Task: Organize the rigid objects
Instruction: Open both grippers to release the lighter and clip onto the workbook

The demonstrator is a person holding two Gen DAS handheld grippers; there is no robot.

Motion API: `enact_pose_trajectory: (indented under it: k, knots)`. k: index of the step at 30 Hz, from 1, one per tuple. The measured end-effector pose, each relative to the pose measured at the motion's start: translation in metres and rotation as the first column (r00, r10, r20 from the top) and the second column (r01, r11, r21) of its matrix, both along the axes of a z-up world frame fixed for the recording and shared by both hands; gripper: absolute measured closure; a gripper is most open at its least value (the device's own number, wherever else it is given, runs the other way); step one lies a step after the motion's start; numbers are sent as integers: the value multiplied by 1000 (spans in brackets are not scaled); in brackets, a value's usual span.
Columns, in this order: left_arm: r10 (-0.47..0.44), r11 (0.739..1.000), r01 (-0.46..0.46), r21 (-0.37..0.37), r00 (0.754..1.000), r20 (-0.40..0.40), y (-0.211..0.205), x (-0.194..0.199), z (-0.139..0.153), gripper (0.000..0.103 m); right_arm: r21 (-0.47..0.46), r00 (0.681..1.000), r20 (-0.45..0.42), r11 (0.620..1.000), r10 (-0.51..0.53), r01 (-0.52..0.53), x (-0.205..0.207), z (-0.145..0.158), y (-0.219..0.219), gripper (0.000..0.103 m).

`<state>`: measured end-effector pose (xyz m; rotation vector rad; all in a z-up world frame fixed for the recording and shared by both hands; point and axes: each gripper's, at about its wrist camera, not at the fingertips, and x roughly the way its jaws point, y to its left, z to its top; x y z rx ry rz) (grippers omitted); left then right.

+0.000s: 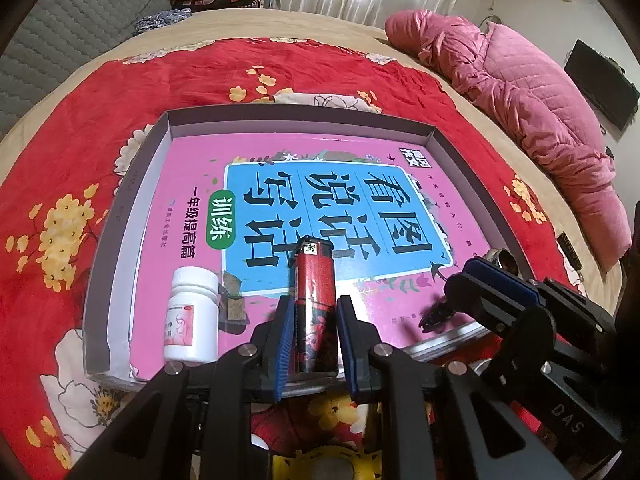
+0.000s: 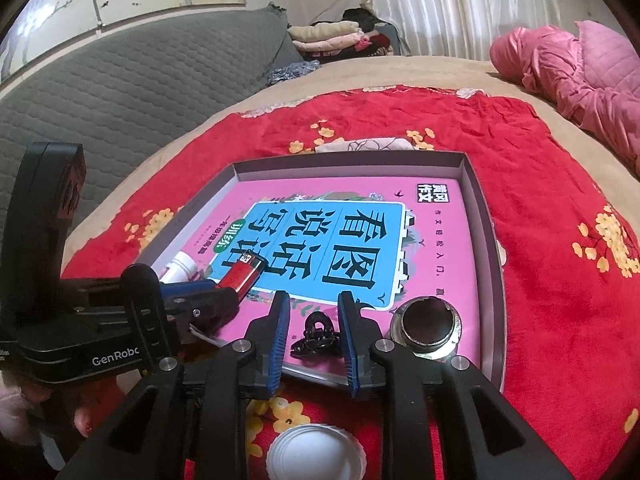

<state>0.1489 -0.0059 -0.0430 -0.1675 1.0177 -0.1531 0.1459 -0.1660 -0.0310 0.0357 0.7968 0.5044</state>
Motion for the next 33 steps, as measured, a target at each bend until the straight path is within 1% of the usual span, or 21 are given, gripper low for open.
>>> enact_pose_trajectory:
  k: [7,9,12,16,18,20,24,26,27,28,31,33]
  knots:
    - [9,1000,-10,-15,1000,-6,3,-1,3,81,2,1000,2,1000,-3,3,0,2,-2,77]
    - [10,1000,-10,-20,1000,2,3,-2,5,81,5,1000,4,1000,-4,4,0,3,-3,77]
    - [21,1000,-21,4,1000,18,5,-4,9,81,5,1000,3,1000,-7,7,0,3,-4,76]
    - [36,999,-36,-10,999,34,9,-7,16,81,6,1000,4,1000,-10,10,-1,4,-5,75]
    - [42,999,-41,-15,998,40,11,-7,19,81,7,1000,6,1000,-10,10,-1,5,-4,72]
    - [48,999,-48,-8,998,45,12,-7,21,78,7,1000,6,1000,-9,9,-1,4,-4,65]
    - [60,998,-59,-14,997,56,15,-10,27,72,8,1000,13,1000,-10,10,-3,6,-4,62]
    - [63,998,-62,-10,996,68,16,-12,31,63,9,1000,14,1000,-10,10,-2,6,-4,61]
    - [66,998,-65,-9,995,79,17,-14,33,56,7,1000,16,1000,-12,11,-2,6,-4,59]
    - [71,997,-71,-10,993,92,20,-15,37,50,6,1000,17,1000,-12,12,-2,7,-4,56]
    - [79,997,-78,-15,991,106,24,-17,43,48,6,1000,23,1000,-13,13,-2,8,-5,50]
    - [85,996,-84,-14,990,114,26,-18,46,48,7,1000,28,1000,-13,13,-2,9,-5,48]
